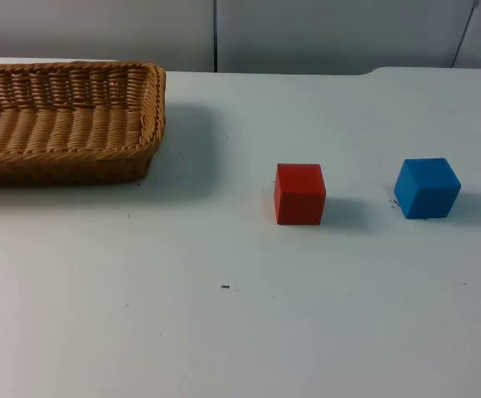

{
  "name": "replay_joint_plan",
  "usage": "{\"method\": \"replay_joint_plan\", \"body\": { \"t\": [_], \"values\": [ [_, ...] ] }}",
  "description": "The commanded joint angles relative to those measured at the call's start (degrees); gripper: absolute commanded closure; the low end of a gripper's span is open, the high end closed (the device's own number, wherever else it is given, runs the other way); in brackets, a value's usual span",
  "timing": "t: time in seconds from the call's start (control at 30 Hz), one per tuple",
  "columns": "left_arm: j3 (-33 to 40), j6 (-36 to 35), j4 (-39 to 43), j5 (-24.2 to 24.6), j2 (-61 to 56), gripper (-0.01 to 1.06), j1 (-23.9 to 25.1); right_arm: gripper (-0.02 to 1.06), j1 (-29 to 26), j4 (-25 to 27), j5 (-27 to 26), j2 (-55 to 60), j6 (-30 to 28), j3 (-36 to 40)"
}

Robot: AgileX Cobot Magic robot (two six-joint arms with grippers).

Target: Pick up the basket with the left hand and place the blue cube into the basket with the right hand.

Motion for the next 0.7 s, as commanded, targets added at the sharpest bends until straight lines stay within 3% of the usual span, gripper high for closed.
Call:
{"method": "replay_joint_plan", "body": {
  "t": [0.0,0.3,0.43,0.47,0.6,0.67],
  "values": [
    [-0.68,0.00,-1.00,-1.36,0.92,0.00,-0.41,0.00,-0.43,0.47,-0.69,-0.22,0.01,-1.03],
    [-4.50,0.00,-3.00,-8.07,6.97,0.00,-0.41,0.00,-0.43,0.80,-3.64,8.11,-0.10,-1.69],
    [-4.51,0.00,-6.90,-16.84,13.13,0.00,-0.41,0.00,-0.43,0.80,-10.39,12.18,-1.11,-1.69],
    [-4.51,0.00,-6.90,-16.84,13.13,0.00,-0.41,0.00,-0.43,0.80,-10.39,12.18,-1.11,-1.69],
    [-4.51,0.00,-13.76,-27.51,22.28,0.00,-0.41,0.00,-0.43,1.48,-15.91,18.67,-1.53,-1.69],
    [-4.51,0.00,-16.28,-30.00,24.40,0.00,-0.41,0.00,-0.43,1.63,-16.74,19.89,-1.68,-1.69]
  ]
}}
